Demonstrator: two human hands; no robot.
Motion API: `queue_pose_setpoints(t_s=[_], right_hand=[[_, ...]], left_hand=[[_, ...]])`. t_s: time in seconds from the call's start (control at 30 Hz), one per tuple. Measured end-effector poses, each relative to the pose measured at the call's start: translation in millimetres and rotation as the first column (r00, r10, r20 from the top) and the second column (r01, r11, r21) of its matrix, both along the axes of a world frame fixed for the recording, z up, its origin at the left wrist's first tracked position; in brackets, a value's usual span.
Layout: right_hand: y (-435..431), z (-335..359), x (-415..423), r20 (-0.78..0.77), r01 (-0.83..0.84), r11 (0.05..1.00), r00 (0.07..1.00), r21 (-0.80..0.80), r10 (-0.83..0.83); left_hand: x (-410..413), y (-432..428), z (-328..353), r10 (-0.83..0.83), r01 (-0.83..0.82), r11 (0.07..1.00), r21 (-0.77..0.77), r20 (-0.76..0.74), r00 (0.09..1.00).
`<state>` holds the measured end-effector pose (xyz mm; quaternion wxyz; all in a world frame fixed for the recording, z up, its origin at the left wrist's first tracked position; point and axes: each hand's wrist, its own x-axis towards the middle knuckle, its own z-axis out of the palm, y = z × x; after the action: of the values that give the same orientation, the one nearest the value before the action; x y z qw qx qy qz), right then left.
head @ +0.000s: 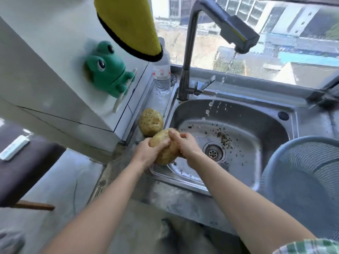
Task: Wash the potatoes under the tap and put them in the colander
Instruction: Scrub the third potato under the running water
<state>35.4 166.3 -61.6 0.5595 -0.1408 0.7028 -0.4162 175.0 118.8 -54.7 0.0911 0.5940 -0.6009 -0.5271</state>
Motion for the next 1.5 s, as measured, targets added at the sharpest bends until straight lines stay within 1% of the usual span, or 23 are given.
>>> queue_pose_setpoints(t_s=[0.1, 0.2, 0.27, 0.4, 0.5, 0.57, 0.63, 0.67, 0.73, 0.8, 0.87, 0.93, 1.0, 1.07, 1.1, 1.13, 1.2, 1.27, 1.3, 1.37, 1.5], right_hand=[[-2, -4, 28, -0.066, -0.017, 1.0, 0.998, 0.007, 0.017], [-8, -8, 54, -0.122, -0.024, 1.0, 0.992, 0.001, 0.024], [-12, -10, 68, -0.151, -0.056, 0.998, 0.987, -0.012, 0.054], [-17, -11, 80, -0.26, -0.141, 0.99, 0.957, -0.031, 0.128], [-19, -8, 77, -0.277, -0.186, 0.982, 0.946, -0.032, 0.17], [-18, -8, 70, -0.273, -0.182, 0.982, 0.948, -0.046, 0.163], [-15, -11, 59, -0.291, -0.156, 0.986, 0.948, -0.064, 0.131], [-13, -13, 51, -0.295, -0.143, 0.987, 0.949, -0.075, 0.115], [-6, -16, 30, -0.293, -0.119, 0.991, 0.951, -0.06, 0.096], [5, -23, 6, -0.324, -0.111, 0.994, 0.94, 0.011, 0.109], [18, -33, -19, -0.367, -0.109, 0.988, 0.92, 0.105, 0.14], [31, -51, -43, -0.432, -0.101, 0.964, 0.879, 0.247, 0.203], [47, -76, -64, -0.438, -0.119, 0.901, 0.842, 0.418, 0.315], [61, -95, -79, -0.418, -0.101, 0.82, 0.822, 0.563, 0.388], [67, -103, -84, -0.413, -0.072, 0.778, 0.815, 0.624, 0.407], [73, -113, -89, -0.408, -0.04, 0.738, 0.813, 0.673, 0.416], [80, -126, -96, -0.35, 0.015, 0.64, 0.847, 0.768, 0.4], [86, -133, -100, -0.261, 0.009, 0.558, 0.89, 0.83, 0.375], [89, -138, -102, -0.225, -0.005, 0.533, 0.903, 0.846, 0.365], [93, -150, -106, -0.185, -0.064, 0.498, 0.882, 0.865, 0.433], [90, -166, -110, -0.178, -0.091, 0.444, 0.831, 0.891, 0.527]], left_hand=[[30, 2, 6, -0.004, 0.007, 0.998, -0.064, 0.05, 0.999], [54, 5, 5, 0.041, -0.031, 0.993, -0.118, 0.085, 0.996], [67, 4, 2, 0.058, -0.043, 0.991, -0.127, 0.114, 0.992], [83, 6, -6, 0.035, -0.005, 0.987, -0.159, 0.191, 0.981], [83, 6, -9, 0.027, 0.022, 0.98, -0.197, 0.243, 0.97], [77, 7, -2, 0.04, 0.056, 0.946, -0.319, 0.287, 0.957], [65, 9, 10, 0.033, 0.115, 0.866, -0.486, 0.286, 0.958], [57, 9, 15, 0.0, 0.152, 0.822, -0.549, 0.268, 0.963], [38, 10, 22, -0.118, 0.231, 0.767, -0.599, 0.222, 0.968], [13, 12, 24, -0.241, 0.296, 0.737, -0.608, 0.173, 0.955], [-14, 14, 19, -0.353, 0.351, 0.758, -0.55, 0.106, 0.929], [-41, 16, 6, -0.4, 0.384, 0.838, -0.387, 0.042, 0.915], [-66, 16, -7, -0.353, 0.348, 0.931, -0.112, -0.033, 0.935], [-87, 16, -19, -0.265, 0.272, 0.955, 0.114, -0.077, 0.961], [-94, 15, -24, -0.232, 0.243, 0.954, 0.175, -0.082, 0.969], [-101, 14, -29, -0.202, 0.216, 0.952, 0.218, -0.084, 0.976], [-110, 10, -41, -0.154, 0.172, 0.943, 0.286, -0.083, 0.985], [-118, 5, -54, -0.118, 0.133, 0.938, 0.321, -0.068, 0.991], [-122, 3, -60, -0.107, 0.122, 0.934, 0.335, -0.062, 0.992], [-129, -1, -69, -0.087, 0.101, 0.921, 0.376, -0.055, 0.995], [-140, -10, -83, -0.109, 0.112, 0.907, 0.405, -0.03, 0.994]])
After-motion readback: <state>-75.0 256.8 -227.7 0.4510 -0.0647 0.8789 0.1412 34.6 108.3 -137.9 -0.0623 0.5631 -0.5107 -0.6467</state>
